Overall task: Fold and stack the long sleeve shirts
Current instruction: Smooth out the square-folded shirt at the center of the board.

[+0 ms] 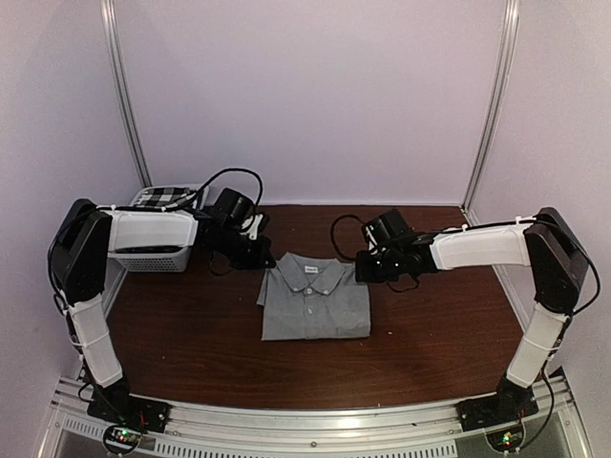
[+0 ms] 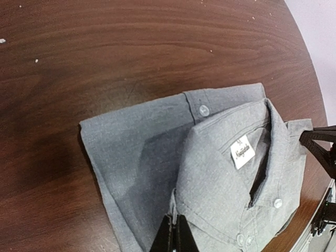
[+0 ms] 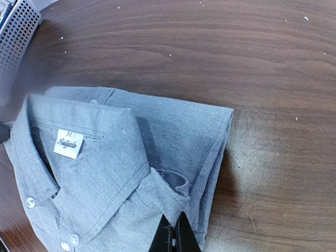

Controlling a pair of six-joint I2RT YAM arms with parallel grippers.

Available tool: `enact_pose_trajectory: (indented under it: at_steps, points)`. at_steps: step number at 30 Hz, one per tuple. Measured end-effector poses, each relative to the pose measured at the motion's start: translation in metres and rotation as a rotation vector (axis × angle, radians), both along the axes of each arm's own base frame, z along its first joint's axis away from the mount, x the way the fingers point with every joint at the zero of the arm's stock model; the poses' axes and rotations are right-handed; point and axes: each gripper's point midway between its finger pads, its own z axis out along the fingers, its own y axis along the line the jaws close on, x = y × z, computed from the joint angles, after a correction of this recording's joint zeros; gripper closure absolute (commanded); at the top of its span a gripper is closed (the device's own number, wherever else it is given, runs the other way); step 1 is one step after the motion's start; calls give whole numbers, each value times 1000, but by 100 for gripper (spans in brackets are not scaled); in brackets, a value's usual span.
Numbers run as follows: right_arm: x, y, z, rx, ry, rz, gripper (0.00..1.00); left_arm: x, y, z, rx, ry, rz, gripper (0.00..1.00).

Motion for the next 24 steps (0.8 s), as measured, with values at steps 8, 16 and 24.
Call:
enact_pose_trajectory:
  at_steps: [8, 16, 24]
  points:
    - [28, 13, 4, -12, -46, -2, 99, 17, 7, 0, 12, -14, 39, 100]
    - [49, -13, -49, -93, 28, -50, 74, 39, 17, -54, 64, 62, 77, 100]
    - [57, -35, -24, -141, -3, -90, 61, 45, 18, -59, 65, 67, 85, 100]
